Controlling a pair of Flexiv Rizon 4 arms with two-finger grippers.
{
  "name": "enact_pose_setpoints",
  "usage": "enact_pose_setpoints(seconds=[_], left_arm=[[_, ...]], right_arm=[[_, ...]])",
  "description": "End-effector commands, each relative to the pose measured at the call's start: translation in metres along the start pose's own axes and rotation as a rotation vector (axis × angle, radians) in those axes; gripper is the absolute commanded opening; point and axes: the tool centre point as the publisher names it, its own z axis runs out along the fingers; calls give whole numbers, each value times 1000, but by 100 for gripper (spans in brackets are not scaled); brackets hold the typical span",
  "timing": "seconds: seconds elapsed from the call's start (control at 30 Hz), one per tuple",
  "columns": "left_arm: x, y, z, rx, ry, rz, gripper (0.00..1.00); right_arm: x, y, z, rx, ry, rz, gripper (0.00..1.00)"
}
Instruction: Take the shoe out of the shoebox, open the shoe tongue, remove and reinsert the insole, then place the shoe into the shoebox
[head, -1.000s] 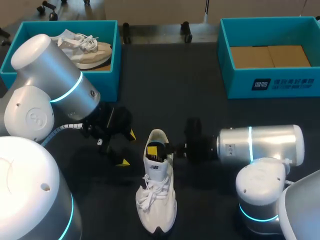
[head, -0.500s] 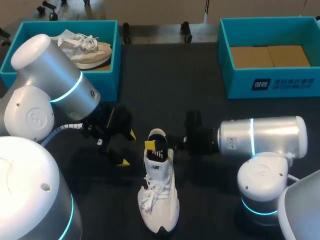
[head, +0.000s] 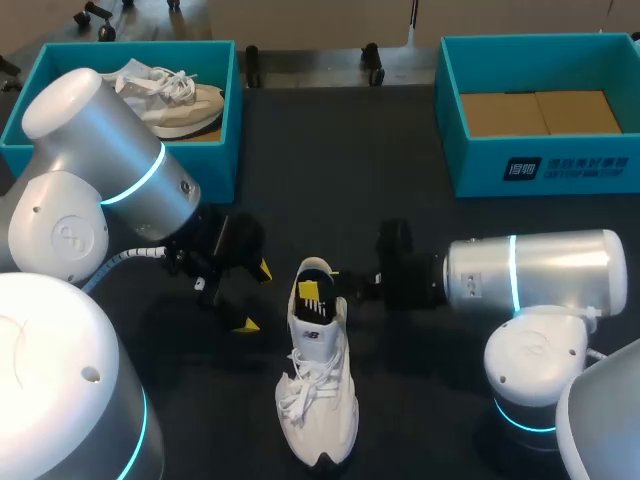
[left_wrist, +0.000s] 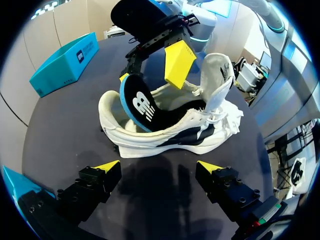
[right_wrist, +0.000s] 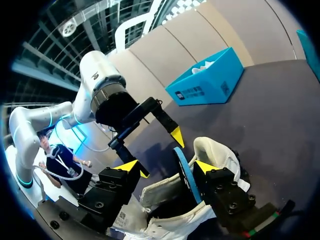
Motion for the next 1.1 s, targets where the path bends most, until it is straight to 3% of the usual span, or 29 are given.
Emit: enact_pose_setpoints(seconds=[0.03, 0.17, 0.33, 0.47, 0.67, 0.9, 1.1], left_arm=[[2, 1, 0, 2, -3, 2, 100], [2, 1, 0, 2, -3, 2, 100], [0, -34, -53, 33, -8, 168, 100], [-1, -35, -82, 35, 15, 194, 100], [0, -18, -118, 14, 43, 182, 100], [5, 8, -138, 4, 98, 141, 100], [6, 27, -156, 17, 148, 108, 100]], right_arm=[[3, 2, -13, 17, -25, 2, 70], [1, 4, -26, 25, -60, 9, 70], [0, 9, -39, 49, -81, 25, 69], [-5, 17, -44, 107, -79, 46, 70], [-20, 35, -50, 235, -58, 88, 65], [-27, 49, -53, 380, -101, 161, 65], [-29, 58, -46, 482, -247, 250, 47]])
